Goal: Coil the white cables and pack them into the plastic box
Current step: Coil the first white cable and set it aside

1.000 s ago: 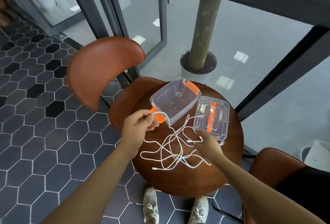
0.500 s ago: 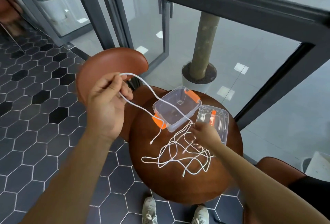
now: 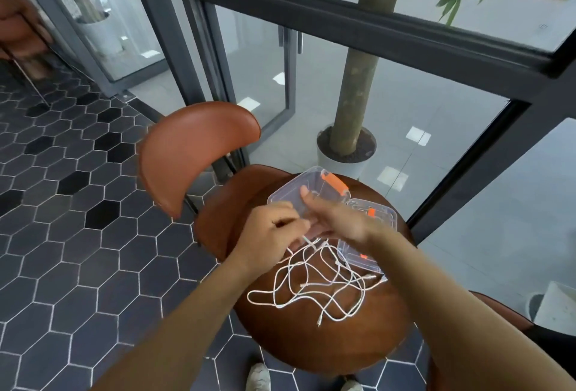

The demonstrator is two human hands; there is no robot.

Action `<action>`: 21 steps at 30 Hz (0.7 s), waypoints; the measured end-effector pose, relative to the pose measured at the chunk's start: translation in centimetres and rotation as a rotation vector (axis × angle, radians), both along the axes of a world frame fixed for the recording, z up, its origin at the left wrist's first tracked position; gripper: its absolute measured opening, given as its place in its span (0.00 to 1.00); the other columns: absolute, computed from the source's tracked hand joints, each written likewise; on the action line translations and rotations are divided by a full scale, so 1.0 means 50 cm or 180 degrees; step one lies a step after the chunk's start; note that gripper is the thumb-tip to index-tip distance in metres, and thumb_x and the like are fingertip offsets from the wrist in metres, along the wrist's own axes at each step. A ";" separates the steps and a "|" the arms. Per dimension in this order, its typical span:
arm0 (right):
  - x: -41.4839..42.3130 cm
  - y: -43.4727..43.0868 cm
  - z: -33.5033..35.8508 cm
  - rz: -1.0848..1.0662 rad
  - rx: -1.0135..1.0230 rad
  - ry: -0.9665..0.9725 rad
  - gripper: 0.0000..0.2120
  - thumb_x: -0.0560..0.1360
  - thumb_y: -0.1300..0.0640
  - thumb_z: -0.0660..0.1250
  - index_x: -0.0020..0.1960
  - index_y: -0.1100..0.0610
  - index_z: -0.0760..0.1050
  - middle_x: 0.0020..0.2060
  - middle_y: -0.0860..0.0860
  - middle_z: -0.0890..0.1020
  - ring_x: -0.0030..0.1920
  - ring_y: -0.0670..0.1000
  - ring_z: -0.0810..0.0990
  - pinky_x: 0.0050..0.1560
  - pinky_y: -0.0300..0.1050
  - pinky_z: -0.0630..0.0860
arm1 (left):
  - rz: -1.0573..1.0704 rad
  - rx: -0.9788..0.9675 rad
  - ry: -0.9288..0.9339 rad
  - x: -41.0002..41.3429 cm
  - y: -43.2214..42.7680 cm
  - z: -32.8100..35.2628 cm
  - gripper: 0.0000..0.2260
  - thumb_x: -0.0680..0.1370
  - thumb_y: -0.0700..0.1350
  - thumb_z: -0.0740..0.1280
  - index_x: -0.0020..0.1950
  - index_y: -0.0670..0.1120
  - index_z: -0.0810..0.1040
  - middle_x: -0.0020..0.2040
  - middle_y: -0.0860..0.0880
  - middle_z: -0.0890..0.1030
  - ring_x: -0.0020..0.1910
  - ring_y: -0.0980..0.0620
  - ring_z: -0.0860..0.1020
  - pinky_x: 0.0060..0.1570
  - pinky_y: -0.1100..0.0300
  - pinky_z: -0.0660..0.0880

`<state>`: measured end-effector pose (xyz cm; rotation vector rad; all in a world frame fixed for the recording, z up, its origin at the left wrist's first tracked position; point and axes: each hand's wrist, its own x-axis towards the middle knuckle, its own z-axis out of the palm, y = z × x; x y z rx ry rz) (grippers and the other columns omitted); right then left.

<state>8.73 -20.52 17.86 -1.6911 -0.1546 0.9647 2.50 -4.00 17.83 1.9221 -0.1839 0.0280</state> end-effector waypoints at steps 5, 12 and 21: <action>-0.001 0.043 -0.079 -0.0300 0.0537 0.1246 0.21 0.78 0.41 0.68 0.41 0.60 0.78 0.40 0.58 0.81 0.40 0.55 0.81 0.47 0.49 0.76 | -0.0622 0.1174 -0.1024 -0.039 -0.048 -0.062 0.15 0.72 0.44 0.69 0.27 0.43 0.70 0.29 0.52 0.67 0.32 0.52 0.67 0.33 0.53 0.68; -0.013 0.043 -0.058 -0.1246 0.0780 0.1136 0.07 0.80 0.62 0.65 0.52 0.65 0.79 0.26 0.51 0.68 0.23 0.47 0.64 0.23 0.39 0.68 | 0.0093 0.0240 -0.0575 -0.118 -0.026 -0.081 0.06 0.77 0.46 0.69 0.47 0.47 0.85 0.47 0.53 0.83 0.50 0.54 0.81 0.54 0.58 0.76; -0.130 -0.029 0.040 -0.0401 0.0171 -0.0443 0.09 0.82 0.60 0.64 0.51 0.58 0.84 0.27 0.54 0.72 0.26 0.49 0.71 0.30 0.42 0.71 | 0.0887 -0.3936 0.2752 0.039 0.053 -0.082 0.39 0.76 0.70 0.56 0.61 0.33 0.74 0.63 0.32 0.79 0.63 0.34 0.78 0.70 0.40 0.69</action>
